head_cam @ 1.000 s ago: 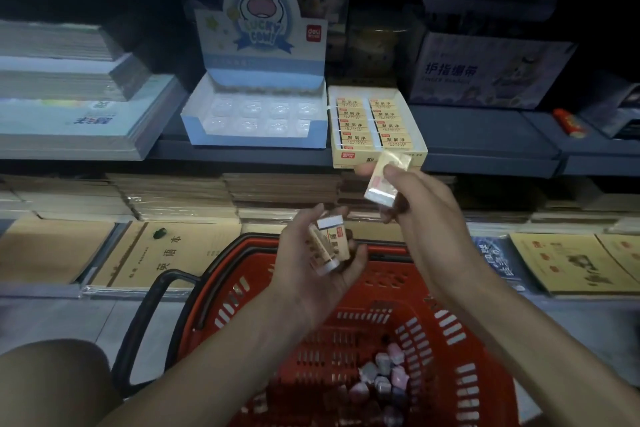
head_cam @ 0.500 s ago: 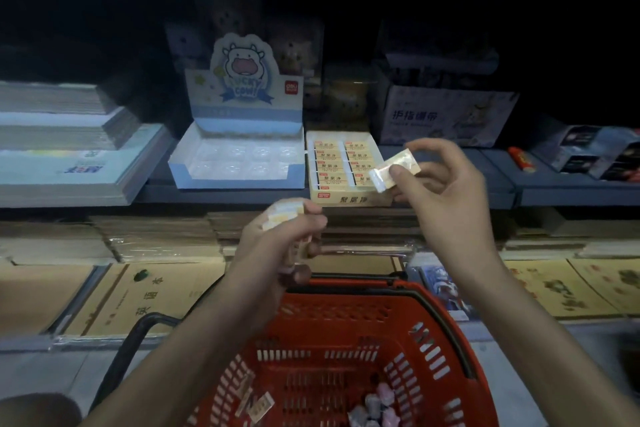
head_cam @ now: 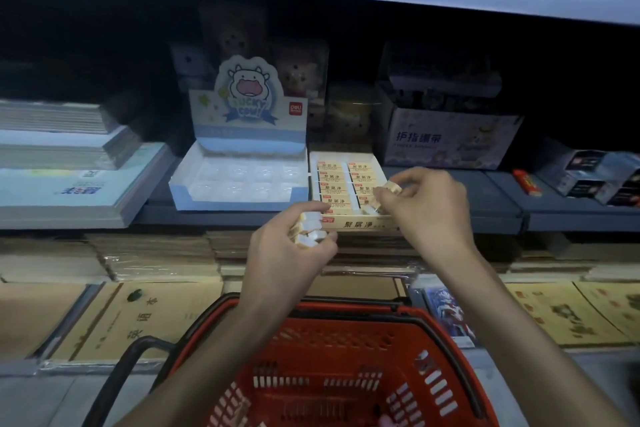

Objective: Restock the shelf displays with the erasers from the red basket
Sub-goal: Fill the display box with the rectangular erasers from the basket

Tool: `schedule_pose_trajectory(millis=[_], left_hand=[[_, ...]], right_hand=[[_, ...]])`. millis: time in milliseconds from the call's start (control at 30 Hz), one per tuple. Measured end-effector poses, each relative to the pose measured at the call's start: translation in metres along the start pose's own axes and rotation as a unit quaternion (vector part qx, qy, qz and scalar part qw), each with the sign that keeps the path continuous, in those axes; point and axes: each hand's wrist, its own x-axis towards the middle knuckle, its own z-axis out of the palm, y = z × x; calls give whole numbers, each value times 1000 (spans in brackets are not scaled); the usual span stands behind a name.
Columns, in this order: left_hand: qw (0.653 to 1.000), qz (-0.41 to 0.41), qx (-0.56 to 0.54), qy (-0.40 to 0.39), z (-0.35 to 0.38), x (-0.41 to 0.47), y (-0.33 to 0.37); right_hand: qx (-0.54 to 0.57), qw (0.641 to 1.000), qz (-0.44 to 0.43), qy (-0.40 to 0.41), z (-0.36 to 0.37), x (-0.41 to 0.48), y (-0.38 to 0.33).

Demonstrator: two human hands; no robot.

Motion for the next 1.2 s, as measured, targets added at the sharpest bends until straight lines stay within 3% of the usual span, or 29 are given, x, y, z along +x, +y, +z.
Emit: schedule_pose_trajectory(millis=[133, 367, 600, 700, 1000, 1100, 1200], left_hand=[[1000, -4, -9, 10, 2, 7, 1], [1000, -7, -26, 16, 8, 11, 0], [999, -7, -11, 35, 11, 11, -2], [999, -11, -13, 40, 12, 11, -1], [995, -40, -88, 11, 3, 3, 14], [982, -65, -173, -31, -2, -4, 21], [976, -66, -190, -84, -7, -12, 23]], right_hand=[[-37, 999, -1, -24, 5, 1, -2], [-127, 989, -74, 14, 10, -15, -4], [-293, 932, -203, 58, 15, -33, 9], [-301, 923, -236, 46, 17, -39, 13], [-205, 957, -203, 8, 6, -40, 13], [-14, 991, -136, 4, -2, -45, 3], [191, 975, -67, -95, -12, -53, -12]])
